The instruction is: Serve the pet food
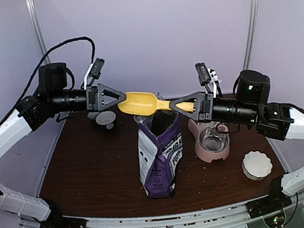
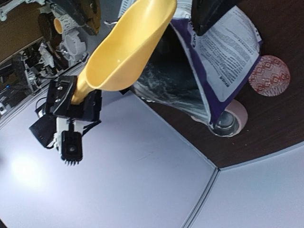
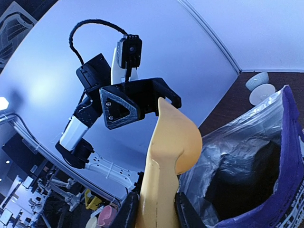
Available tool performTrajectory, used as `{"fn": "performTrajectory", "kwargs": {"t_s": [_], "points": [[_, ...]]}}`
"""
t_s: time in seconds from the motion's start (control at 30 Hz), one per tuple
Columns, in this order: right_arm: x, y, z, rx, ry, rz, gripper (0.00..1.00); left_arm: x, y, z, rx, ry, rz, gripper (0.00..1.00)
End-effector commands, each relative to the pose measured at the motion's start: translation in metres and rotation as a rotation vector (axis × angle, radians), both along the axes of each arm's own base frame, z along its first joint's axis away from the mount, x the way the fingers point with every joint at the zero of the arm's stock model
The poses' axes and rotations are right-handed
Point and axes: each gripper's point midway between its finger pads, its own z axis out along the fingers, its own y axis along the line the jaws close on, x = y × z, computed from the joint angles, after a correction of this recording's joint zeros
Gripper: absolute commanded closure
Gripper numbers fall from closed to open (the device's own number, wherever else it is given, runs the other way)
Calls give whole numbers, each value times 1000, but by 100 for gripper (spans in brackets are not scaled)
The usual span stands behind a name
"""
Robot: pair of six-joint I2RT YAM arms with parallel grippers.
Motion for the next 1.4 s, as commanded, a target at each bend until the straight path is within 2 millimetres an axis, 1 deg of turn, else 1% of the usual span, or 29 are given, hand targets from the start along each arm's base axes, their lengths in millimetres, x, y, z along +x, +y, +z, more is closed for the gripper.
{"fn": "performTrajectory", "kwargs": {"t_s": [0.0,0.1,0.13,0.2,0.27,0.33,0.43,0.47,0.5,0.57,0.73,0.77,0.83,0.93,0.97,1.0,1.13,1.2,1.23,1.27,1.33,1.37], "points": [[10,-28,17,-106,-86,-147,84,27,4,-20,116,16,127,25],[18,-49,18,-193,-114,-245,84,35,3,-34,201,28,167,23],[20,-57,15,-231,-115,-274,84,35,1,-37,224,28,174,23],[23,-70,14,-283,-126,-323,84,35,-7,-42,255,39,168,23],[25,-80,13,-324,-133,-361,84,34,-19,-42,277,44,153,23],[26,-88,10,-360,-142,-385,84,32,-30,-47,322,42,135,23],[27,-95,8,-388,-150,-406,84,34,-38,-60,413,36,149,23],[26,-96,6,-393,-152,-407,84,34,-41,-67,444,42,146,25],[26,-98,6,-393,-153,-410,84,34,-41,-70,469,44,149,29],[25,-99,6,-393,-155,-411,84,36,-41,-76,516,46,164,41],[25,-102,4,-395,-158,-417,84,39,-34,-79,585,41,201,77],[25,-102,4,-397,-159,-418,84,39,-31,-78,590,40,206,87],[25,-102,4,-399,-161,-420,84,39,-26,-75,602,34,224,100],[25,-101,5,-399,-165,-416,84,40,-7,-66,649,-1,282,100],[26,-100,5,-401,-165,-417,84,42,4,-62,681,-20,317,100],[26,-99,6,-404,-167,-415,84,43,20,-60,729,-30,353,100],[29,-95,5,-416,-170,-410,84,49,78,-28,815,-85,501,100],[30,-92,3,-419,-169,-404,84,49,98,-11,817,-106,548,100],[30,-90,2,-420,-168,-402,84,48,105,-3,807,-114,564,100],[31,-89,2,-419,-167,-398,84,47,108,5,791,-124,571,100],[30,-86,3,-412,-165,-390,84,43,105,16,748,-136,550,100],[30,-86,3,-409,-163,-387,84,42,98,19,718,-135,525,100]]}}
